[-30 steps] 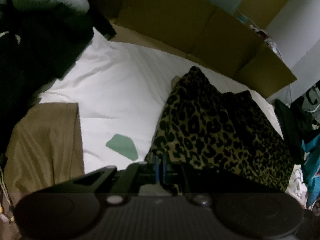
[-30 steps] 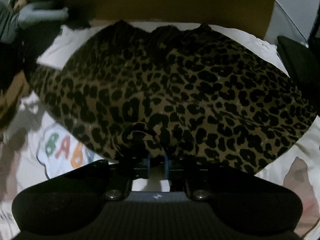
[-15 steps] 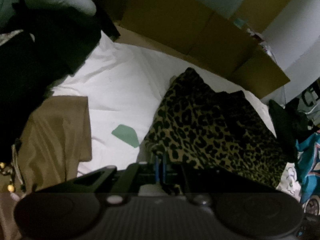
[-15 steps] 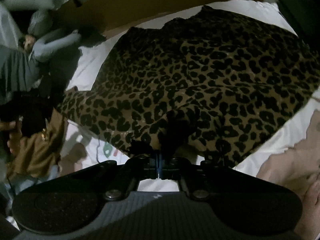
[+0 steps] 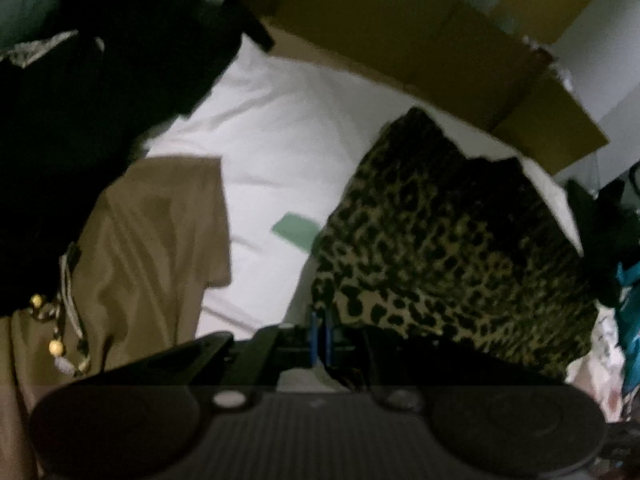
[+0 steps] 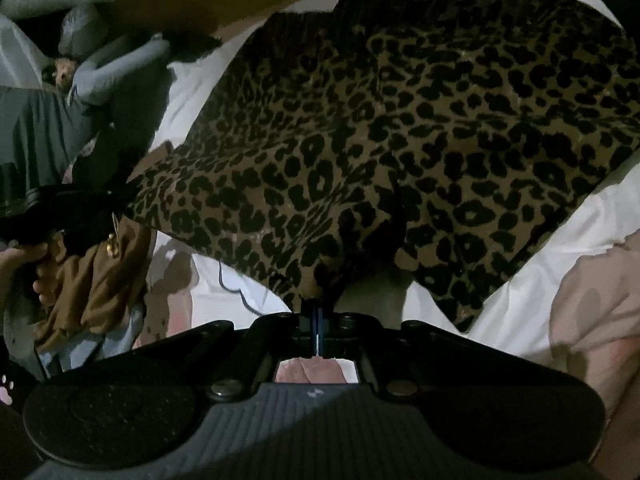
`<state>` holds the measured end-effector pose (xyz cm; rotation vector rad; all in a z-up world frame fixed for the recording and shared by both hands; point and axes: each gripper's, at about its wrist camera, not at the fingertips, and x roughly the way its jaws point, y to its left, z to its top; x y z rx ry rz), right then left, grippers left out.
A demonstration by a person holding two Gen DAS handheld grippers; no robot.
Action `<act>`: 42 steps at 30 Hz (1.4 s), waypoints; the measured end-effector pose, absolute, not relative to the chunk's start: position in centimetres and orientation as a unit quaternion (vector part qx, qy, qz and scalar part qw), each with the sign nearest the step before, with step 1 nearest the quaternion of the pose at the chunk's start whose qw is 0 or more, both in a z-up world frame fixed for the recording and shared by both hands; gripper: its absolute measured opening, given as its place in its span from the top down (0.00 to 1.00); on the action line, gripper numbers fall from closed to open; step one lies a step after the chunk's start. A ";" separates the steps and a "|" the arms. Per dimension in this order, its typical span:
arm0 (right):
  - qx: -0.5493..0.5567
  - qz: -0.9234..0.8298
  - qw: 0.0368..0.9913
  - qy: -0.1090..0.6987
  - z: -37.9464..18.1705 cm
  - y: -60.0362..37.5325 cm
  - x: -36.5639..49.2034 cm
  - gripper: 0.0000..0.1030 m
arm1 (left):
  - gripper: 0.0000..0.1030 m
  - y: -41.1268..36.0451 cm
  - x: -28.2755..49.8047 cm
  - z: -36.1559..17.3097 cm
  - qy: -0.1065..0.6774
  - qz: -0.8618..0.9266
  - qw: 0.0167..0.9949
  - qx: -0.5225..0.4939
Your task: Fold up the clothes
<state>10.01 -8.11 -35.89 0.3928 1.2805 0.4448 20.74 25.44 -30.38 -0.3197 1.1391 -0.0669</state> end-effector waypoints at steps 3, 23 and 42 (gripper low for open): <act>0.180 0.207 0.753 0.598 -36.4 -7.7 9.8 1.00 | 0.96 26.0 20.4 -31.5 0.546 -0.023 0.824 -0.149; 0.119 0.169 0.763 0.612 -32.7 -10.3 11.8 0.58 | 0.57 24.0 19.5 -29.9 0.542 -0.013 0.823 -0.169; 0.036 0.184 0.785 0.591 -21.7 -18.3 19.8 0.41 | 0.45 18.8 19.0 -23.2 0.515 -0.054 0.841 -0.157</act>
